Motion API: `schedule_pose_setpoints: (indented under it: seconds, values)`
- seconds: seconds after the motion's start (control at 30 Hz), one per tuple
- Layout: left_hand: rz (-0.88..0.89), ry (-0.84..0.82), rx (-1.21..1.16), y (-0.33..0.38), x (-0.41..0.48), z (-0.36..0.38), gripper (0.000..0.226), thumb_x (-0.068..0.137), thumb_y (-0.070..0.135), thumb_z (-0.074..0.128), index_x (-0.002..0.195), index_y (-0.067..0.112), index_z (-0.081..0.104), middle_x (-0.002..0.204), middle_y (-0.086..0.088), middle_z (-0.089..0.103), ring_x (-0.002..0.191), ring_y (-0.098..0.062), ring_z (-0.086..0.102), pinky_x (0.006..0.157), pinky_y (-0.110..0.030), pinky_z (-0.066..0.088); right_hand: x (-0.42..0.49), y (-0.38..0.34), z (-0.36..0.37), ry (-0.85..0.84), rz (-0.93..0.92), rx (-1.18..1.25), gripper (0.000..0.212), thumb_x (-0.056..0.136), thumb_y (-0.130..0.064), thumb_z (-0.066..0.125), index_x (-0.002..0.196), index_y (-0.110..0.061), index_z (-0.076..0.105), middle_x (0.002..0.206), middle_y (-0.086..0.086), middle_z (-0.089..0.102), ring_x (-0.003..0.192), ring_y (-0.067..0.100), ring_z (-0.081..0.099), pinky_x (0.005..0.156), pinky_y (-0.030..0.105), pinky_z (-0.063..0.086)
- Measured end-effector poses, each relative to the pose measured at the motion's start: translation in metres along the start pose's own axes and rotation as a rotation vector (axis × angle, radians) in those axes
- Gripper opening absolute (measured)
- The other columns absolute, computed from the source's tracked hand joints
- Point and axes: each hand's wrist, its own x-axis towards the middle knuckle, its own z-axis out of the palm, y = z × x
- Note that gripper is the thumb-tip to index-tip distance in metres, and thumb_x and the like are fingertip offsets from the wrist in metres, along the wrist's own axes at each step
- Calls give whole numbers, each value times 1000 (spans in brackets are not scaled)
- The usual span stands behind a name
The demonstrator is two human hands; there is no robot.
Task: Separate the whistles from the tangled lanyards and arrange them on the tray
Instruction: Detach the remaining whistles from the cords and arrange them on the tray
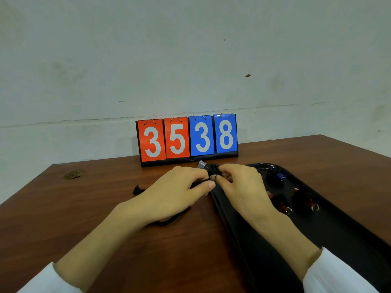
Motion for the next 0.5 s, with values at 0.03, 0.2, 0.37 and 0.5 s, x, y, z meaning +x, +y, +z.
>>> schedule_pose_setpoints:
  seconds: [0.03,0.2,0.37,0.5]
  values:
    - [1,-22,12,0,0,-1,24,93,39,47,73,28,56,61,8,56,59,-1,54,68,-30,49,0,-1,1,-43,-26,-6,17,90,-27,56,102,-19,66,93,-3,67,84,9,60,75,19,46]
    - [8,-82,41,-3,-1,-5,25,91,41,50,71,29,60,66,11,61,67,-4,57,68,-26,46,-4,-7,5,-218,-222,-9,20,93,-16,50,105,-16,65,98,2,64,91,15,59,81,28,47]
    - [-25,-48,26,-14,1,-15,31,88,45,52,64,26,61,70,1,65,76,-8,62,76,-33,50,-8,-13,6,-276,-357,70,16,86,-21,62,98,-11,68,87,2,66,78,9,56,72,22,45]
    - [-60,-21,-32,-30,4,-18,39,73,60,54,63,24,61,60,2,57,56,-6,52,60,-23,43,-10,-18,7,-334,-406,115,18,85,-22,63,99,-13,70,92,2,68,84,12,60,78,28,49]
